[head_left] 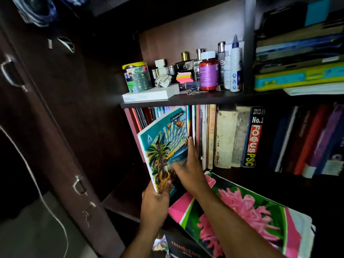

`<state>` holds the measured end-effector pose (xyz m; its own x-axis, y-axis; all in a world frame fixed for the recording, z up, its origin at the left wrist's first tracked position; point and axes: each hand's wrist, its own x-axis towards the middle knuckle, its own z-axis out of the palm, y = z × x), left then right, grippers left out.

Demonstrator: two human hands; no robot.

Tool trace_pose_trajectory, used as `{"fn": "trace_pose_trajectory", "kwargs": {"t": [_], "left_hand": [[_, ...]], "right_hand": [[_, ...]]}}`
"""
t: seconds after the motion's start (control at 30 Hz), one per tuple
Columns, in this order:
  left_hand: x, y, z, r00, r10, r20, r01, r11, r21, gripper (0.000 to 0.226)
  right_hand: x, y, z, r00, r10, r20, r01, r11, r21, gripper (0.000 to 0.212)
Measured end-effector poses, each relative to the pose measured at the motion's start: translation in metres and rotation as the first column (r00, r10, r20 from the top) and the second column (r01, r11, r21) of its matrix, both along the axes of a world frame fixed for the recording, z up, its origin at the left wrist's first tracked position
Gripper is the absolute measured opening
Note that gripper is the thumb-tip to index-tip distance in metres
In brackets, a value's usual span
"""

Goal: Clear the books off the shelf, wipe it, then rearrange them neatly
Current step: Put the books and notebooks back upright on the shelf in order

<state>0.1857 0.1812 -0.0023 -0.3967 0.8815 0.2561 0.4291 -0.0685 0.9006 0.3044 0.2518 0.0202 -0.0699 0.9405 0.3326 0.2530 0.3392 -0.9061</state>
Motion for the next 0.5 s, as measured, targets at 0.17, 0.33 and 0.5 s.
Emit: {"fn": "trace_pose_trajectory", "kwargs": {"t": [0.17,0.33,0.5], "left_hand": [[0.0,0.004,-0.003,0.999,0.026,-0.032,-0.026,1.0,-0.005,0.023],[0.0,0.006,-0.004,1.0,-0.002,-0.027,0.002,1.0,0.011,0.013],[0.002,0.006,-0.003,0.998,-0.033,-0.044,0.033,0.999,0.003,0.023]], "right_hand": [[-0.019,0.005,0.022,0.997,-0.033,-0.068,0.031,0.999,-0.026,0.093],[-0.021,0.012,0.029,0.997,-0.027,-0.07,0.023,0.998,-0.053,0.092],[-0.005,0.016,0.023,0.998,0.04,-0.037,-0.042,0.998,-0.055,0.077]]}}
